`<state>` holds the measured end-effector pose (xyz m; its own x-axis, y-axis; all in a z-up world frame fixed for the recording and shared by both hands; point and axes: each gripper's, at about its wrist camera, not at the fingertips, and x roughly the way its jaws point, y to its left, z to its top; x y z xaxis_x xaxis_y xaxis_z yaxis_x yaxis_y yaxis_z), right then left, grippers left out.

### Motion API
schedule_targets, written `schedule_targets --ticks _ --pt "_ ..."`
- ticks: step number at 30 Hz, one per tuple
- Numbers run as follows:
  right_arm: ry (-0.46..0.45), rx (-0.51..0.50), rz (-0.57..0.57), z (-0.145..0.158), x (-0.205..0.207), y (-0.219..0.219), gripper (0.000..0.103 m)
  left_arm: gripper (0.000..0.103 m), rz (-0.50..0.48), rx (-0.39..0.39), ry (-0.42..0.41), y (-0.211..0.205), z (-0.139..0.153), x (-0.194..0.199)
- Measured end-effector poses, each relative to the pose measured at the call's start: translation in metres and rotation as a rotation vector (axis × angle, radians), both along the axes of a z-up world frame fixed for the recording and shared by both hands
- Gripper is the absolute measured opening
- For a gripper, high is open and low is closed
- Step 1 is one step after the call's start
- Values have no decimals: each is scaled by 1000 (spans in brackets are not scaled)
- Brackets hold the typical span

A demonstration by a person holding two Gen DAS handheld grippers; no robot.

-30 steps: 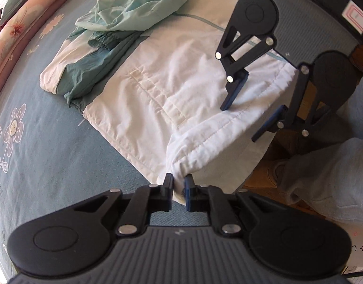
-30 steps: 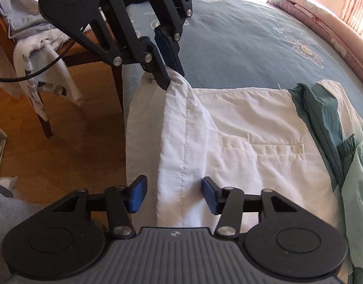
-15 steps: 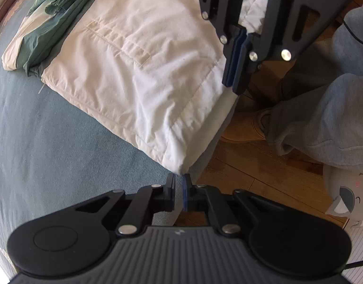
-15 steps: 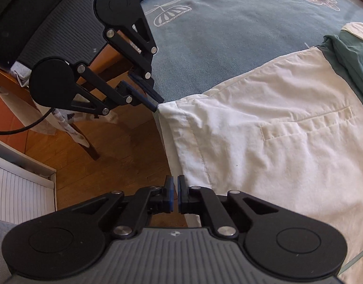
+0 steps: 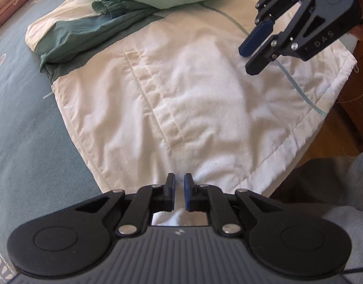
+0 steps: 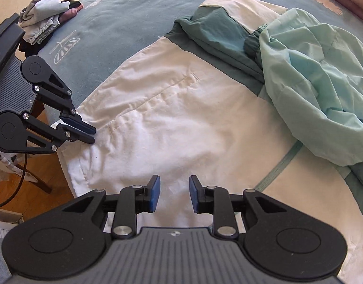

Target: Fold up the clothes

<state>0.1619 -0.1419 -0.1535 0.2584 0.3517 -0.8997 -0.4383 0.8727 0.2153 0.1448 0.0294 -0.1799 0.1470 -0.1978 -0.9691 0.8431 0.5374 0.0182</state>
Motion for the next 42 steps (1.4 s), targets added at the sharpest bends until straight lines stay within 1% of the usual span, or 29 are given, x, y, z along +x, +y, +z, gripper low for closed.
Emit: schedule_targets --ticks 1,2,4,6,7,9,11,13,15,16,18,21,23,24,25,27,29,30,32,35,37,39,41,42 --pt "7 -5 5 -1 -4 -4 32 7 5 13 13 3 -3 -3" --pt "13 -12 10 -1 -9 -10 32 8 -8 44 25 4 -1 -6" --pt "8 -29 -4 5 -22 -26 33 8 -68 85 10 2 7 -14" --pt "-11 -62 -48 13 -32 -45 36 8 -122 57 -36 -6 21 -15" --pt "-27 -92 -86 19 -37 -59 40 8 -130 32 -59 -12 26 -12" --pt "-48 -160 -173 24 -46 -86 41 9 -131 -28 -102 -27 30 0" --pt "-54 -240 -265 24 -55 -116 41 9 -128 -61 -135 -42 25 13" --pt "-30 -294 -372 17 -67 -147 41 9 -129 -71 -150 -53 14 22" --pt "20 -300 -477 5 -80 -176 41 9 -143 -55 -150 -56 1 25" --pt "47 -286 -516 -3 -87 -184 41 9 -152 -49 -151 -56 -4 25" --pt "95 -242 -574 -21 -104 -193 41 8 -178 -39 -159 -49 -5 19" --pt "132 -182 -626 -28 -130 -189 44 10 -161 15 -106 -34 -5 9" --pt "161 -135 -646 -31 -148 -182 50 11 -153 53 -72 -24 -5 2" --pt "182 -121 -626 -32 -157 -175 60 11 -160 77 -61 -21 -5 -2" --pt "193 -135 -584 -32 -162 -167 63 11 -163 98 -51 -19 -4 -4" --pt "211 -171 -499 -31 -166 -153 63 11 -165 136 -28 -22 -2 -6" --pt "192 -187 -458 -27 -164 -150 62 12 -187 129 -53 -28 6 -7" --pt "161 -192 -448 -23 -160 -149 62 13 -202 106 -73 -33 11 -7" --pt "104 -198 -428 -17 -152 -149 62 14 -230 62 -107 -43 16 -7" --pt "34 -186 -382 -15 -134 -141 62 13 -299 2 -163 -67 20 -11" --pt "-23 -159 -328 -10 -123 -128 62 14 -350 -76 -185 -86 23 -17" --pt "-71 -151 -259 -8 -112 -110 62 15 -409 -135 -210 -105 22 -25" --pt "-94 -184 -169 -12 -104 -91 62 16 -487 -168 -220 -121 14 -37" --pt "-97 -200 -126 -17 -105 -84 62 16 -519 -162 -216 -123 7 -43"
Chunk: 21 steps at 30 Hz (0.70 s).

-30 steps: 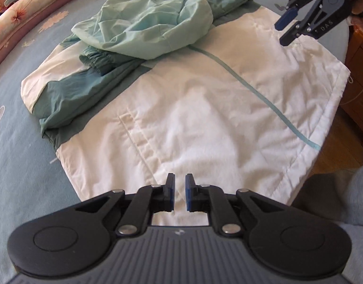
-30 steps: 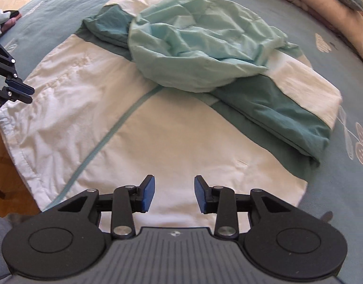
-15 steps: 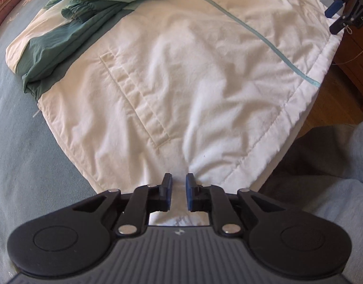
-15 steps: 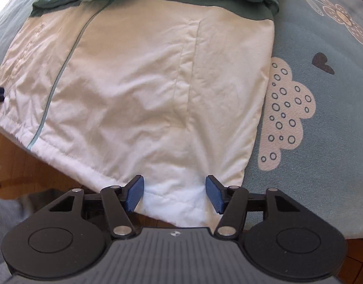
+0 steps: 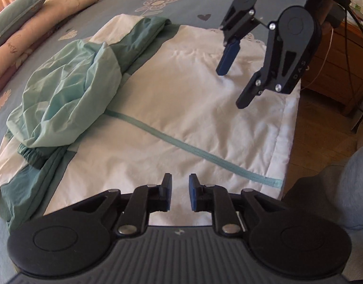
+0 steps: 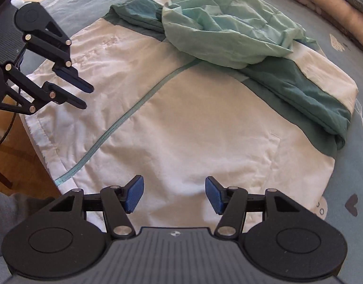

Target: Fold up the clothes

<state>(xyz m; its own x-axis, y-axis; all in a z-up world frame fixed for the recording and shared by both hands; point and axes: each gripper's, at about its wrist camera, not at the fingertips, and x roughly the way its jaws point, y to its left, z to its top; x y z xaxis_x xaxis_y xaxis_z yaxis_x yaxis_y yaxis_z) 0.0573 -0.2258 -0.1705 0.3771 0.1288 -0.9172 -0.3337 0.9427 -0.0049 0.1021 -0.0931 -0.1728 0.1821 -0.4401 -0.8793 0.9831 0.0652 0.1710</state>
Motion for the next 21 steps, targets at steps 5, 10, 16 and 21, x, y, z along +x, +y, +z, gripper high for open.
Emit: schedule_targets --ticks 5,10,16,21 --pt "52 -25 171 -8 -27 22 66 9 -95 42 50 14 -18 -25" --pt "104 1 252 0 -38 35 65 15 -148 73 101 24 -5 -35" --pt "45 -24 322 5 -35 59 68 55 -336 64 -25 24 -6 -63" --pt "34 -44 388 1 -40 77 71 66 -494 64 -214 29 -24 -92"
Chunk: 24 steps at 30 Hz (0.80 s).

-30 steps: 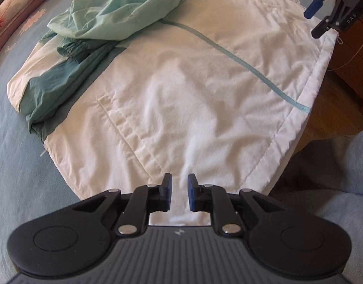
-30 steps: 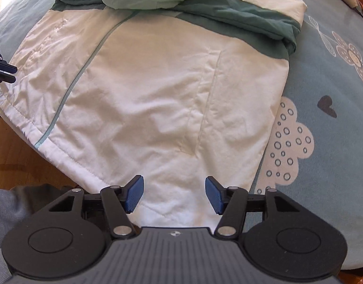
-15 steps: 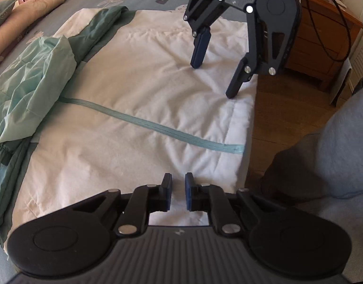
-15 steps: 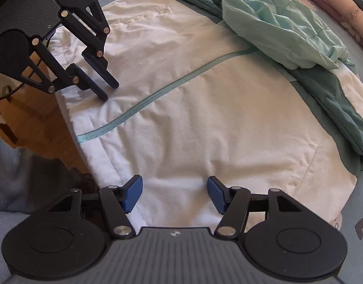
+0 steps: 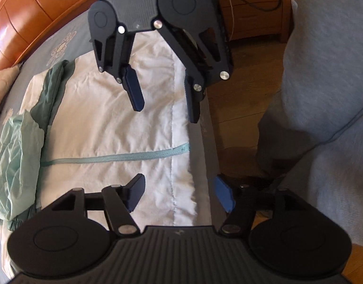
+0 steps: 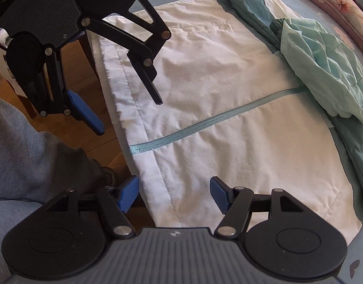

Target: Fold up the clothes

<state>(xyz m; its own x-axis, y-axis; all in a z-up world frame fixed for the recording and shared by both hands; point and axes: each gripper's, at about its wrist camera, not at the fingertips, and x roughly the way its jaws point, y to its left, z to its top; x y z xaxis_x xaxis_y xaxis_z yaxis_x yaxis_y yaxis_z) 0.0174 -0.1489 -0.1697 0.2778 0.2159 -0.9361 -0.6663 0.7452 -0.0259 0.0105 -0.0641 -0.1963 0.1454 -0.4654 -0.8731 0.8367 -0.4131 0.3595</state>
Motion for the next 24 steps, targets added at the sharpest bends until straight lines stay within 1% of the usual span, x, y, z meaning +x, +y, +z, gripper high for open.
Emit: schedule_targets --ticks 1,4,5,6,7,10,12,16,20,24 --pt "4 0 6 -1 -1 2 71 66 -14 9 -31 1 -6 -3" --pt "20 15 -3 -1 0 6 71 66 -33 54 -81 4 -20 -6" --pt "20 17 -7 -1 0 6 71 66 -33 59 -94 5 -23 -6" --pt "20 19 -12 0 -1 6 71 66 -23 43 -100 6 -21 -5" --pt "20 20 -16 0 -1 5 71 66 1 29 -94 5 -18 -3" --pt "12 19 -23 2 -3 4 71 67 89 26 -46 1 -8 6" --pt "2 18 -18 3 -3 4 71 68 122 12 -43 1 -3 10" --pt "-36 17 11 7 -2 6 72 68 136 -20 -64 2 6 13" --pt "-75 -10 65 3 -4 15 73 68 171 -40 -46 0 16 21" --pt "-150 -66 139 -7 -10 29 74 68 235 -61 -17 -3 25 30"
